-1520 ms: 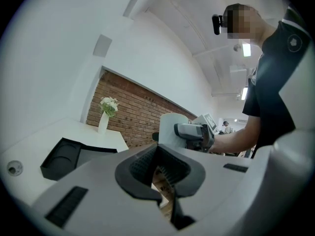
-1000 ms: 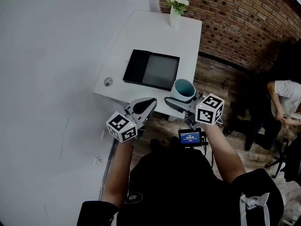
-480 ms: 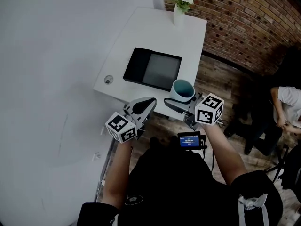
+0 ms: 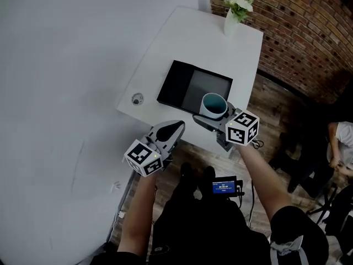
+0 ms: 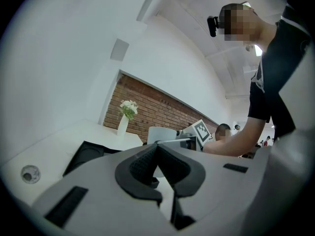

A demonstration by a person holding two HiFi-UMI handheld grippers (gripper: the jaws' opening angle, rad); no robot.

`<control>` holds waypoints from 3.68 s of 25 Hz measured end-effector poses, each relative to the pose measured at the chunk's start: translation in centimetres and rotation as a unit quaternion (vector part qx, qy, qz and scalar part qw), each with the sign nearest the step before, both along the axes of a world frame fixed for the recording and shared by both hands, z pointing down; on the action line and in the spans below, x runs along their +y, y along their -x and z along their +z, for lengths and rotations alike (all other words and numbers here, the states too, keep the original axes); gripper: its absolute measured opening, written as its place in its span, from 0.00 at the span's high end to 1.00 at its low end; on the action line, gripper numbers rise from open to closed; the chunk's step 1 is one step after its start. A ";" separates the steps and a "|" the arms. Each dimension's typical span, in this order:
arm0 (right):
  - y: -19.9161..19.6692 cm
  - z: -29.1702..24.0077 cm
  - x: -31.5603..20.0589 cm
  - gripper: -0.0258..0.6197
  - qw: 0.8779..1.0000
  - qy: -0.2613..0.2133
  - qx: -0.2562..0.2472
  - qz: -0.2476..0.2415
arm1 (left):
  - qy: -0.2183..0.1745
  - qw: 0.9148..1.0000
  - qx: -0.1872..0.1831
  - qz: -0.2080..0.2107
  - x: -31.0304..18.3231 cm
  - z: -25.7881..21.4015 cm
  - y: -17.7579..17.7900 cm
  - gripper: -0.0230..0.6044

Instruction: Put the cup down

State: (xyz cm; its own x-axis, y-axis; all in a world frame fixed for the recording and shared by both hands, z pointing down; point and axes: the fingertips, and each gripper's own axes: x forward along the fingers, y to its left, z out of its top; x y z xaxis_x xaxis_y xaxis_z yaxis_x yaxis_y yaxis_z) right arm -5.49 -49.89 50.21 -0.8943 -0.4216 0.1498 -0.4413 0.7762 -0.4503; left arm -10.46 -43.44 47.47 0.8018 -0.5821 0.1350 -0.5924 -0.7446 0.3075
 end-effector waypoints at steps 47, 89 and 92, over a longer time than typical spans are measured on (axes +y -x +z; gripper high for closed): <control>6.8 11.6 -15.9 0.34 0.978 -0.054 0.192 0.055 | 0.012 1.000 0.005 -0.026 -3.9 2.6 7.8 0.95; -8.6 -4.9 9.7 0.94 0.996 -0.015 -0.020 0.088 | -0.028 0.997 0.019 0.074 6.8 -2.7 -4.9 0.95; -8.1 -5.2 9.5 0.94 0.996 -0.021 -0.016 0.082 | -0.025 0.997 0.020 0.071 6.9 -2.7 -4.8 0.95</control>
State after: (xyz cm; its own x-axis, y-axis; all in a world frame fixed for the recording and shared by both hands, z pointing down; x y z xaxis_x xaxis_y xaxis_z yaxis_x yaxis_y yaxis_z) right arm 2.59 -40.40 45.03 -0.8165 -0.5684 0.1013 -0.5503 0.7131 -0.4344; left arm -5.68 -36.51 44.75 0.8809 -0.4673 0.0752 -0.4678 -0.8355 0.2881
